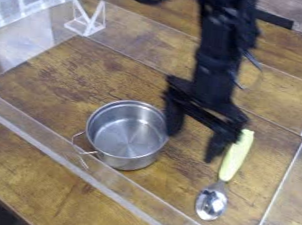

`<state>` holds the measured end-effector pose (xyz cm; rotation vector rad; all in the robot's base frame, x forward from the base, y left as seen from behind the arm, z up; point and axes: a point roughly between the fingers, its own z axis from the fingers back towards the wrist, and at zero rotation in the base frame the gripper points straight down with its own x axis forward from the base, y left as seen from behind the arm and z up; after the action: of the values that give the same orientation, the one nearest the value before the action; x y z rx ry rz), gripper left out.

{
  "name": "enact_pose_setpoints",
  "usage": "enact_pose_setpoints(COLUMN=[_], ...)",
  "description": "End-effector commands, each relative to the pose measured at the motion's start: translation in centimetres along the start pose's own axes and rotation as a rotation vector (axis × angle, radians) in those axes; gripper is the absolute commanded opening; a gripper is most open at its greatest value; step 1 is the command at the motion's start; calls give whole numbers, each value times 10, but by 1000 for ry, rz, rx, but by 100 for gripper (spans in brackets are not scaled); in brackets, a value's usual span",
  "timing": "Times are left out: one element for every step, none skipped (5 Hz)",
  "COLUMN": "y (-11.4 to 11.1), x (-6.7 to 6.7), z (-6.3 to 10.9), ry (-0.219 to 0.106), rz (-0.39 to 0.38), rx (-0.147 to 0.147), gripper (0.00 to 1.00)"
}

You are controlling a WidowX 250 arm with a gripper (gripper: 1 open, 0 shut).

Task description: Move the green spoon to the left

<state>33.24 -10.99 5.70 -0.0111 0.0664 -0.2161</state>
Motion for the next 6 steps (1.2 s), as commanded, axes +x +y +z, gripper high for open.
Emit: enact_pose_setpoints(y=[-12,-8,-4,0,4,11], x=[31,49,60,57,52,65], z=[7,-3,-4,-7,-9,-8], ry=[-94,-129,-145,-145,-140,-135], rz=[10,34,58,50,44,23], rx=[-9,-18,-28,-37,-42,-50], gripper=[100,100,100,100,100,100])
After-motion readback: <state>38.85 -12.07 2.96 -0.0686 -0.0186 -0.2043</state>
